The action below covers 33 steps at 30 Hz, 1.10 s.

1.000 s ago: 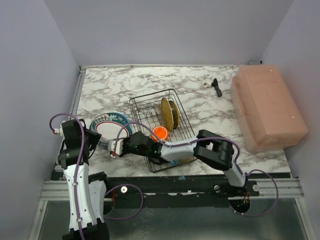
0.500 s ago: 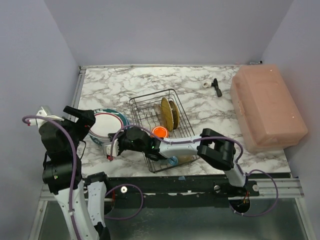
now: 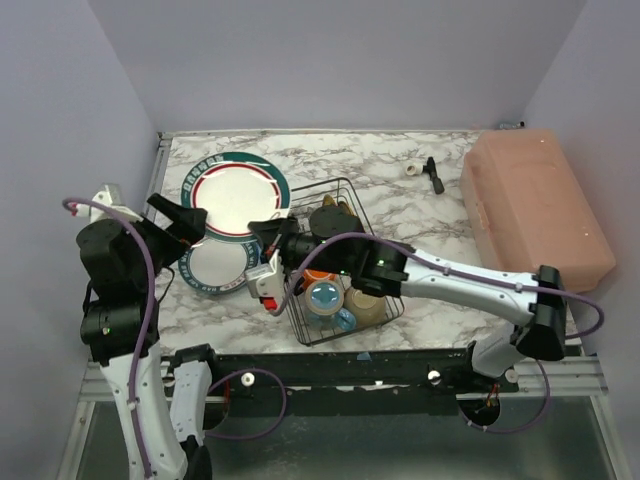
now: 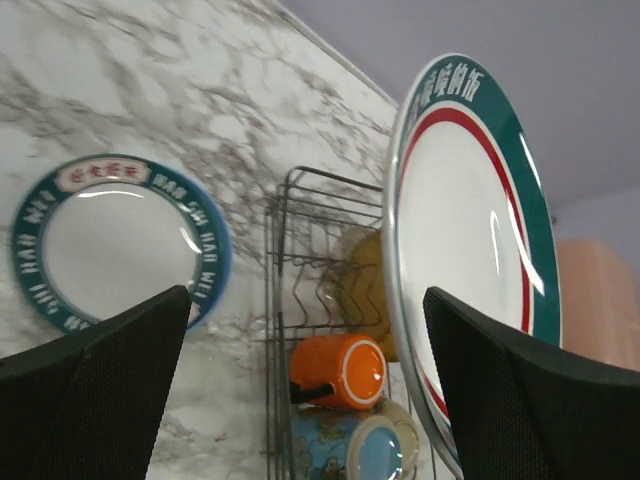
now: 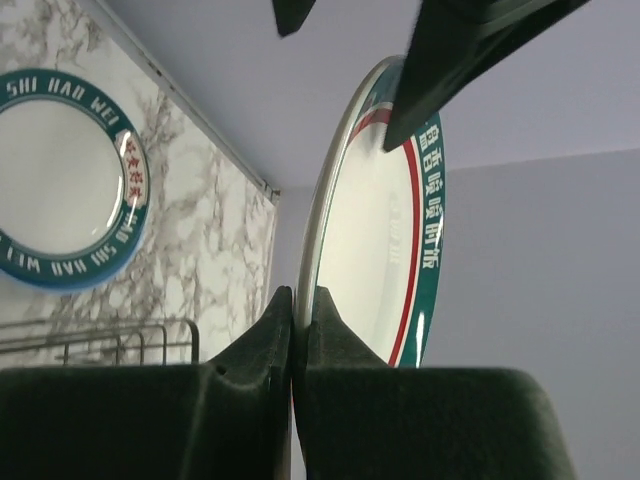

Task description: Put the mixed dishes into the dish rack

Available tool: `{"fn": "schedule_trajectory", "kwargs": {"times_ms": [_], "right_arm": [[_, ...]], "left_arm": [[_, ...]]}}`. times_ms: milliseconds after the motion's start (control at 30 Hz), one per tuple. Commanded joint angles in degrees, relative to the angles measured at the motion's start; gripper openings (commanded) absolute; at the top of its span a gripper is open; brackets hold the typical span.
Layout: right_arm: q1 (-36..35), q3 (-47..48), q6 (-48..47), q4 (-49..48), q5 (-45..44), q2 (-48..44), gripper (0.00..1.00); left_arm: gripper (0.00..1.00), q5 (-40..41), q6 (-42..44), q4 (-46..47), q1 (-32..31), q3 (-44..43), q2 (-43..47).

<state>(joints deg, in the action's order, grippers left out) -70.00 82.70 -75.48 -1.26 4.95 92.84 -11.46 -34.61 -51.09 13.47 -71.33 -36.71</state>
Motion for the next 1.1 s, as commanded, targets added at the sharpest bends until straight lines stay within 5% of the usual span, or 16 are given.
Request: {"fn": "schedule_trajectory", "kwargs": {"times_ms": [0, 67, 167, 267, 533, 667, 700, 767, 1000, 1067], "right_arm": [[0.3, -5.5, -3.8, 9.8, -1.3, -8.8, 0.0], [0.3, -7.6, -3.1, 9.2, -1.6, -11.6, 0.0], [0.3, -10.4, -0.7, 9.9, -1.6, -14.5, 0.0], [0.4, -15.6, 0.5, 6.6, -2.0, -16.7, 0.0], [0.3, -21.9, 5.2, -0.4, -3.6, -18.9, 0.0], [0.2, -23.5, 8.4, 0.2, -4.1, -19.6, 0.0], [0.2, -24.1, 10.3, 0.6, -4.1, -20.0, 0.09], [0.3, -26.2, 15.7, 0.6, -3.4, -21.6, 0.35], [0.2, -34.8, 34.4, -5.7, 0.4, -27.1, 1.0], [0.2, -35.2, 39.0, -5.6, 0.7, -27.5, 1.0]], "left_arm": [[0.98, -27.8, -3.3, 13.5, -0.2, 10.0, -2.0], [0.94, -39.8, -11.5, 27.3, -0.3, 17.5, -2.9], [0.8, -47.5, -25.8, 49.6, -1.3, 27.0, -4.3], [0.75, -45.6, -23.5, 49.2, -4.3, 26.4, -5.2], [0.37, -43.7, -21.6, 47.7, -15.1, 28.0, -8.9], [0.09, -43.2, -22.2, 49.9, -17.1, 31.1, -8.7], [0.0, -42.7, -21.8, 50.0, -17.2, 31.8, -8.2], [0.0, -41.8, -20.8, 50.0, -17.2, 32.5, -7.2], [0.0, -40.2, -24.1, 55.5, -17.4, 36.2, -4.7], [0.0, -39.3, -24.9, 56.9, -17.4, 37.7, -3.7]]}}
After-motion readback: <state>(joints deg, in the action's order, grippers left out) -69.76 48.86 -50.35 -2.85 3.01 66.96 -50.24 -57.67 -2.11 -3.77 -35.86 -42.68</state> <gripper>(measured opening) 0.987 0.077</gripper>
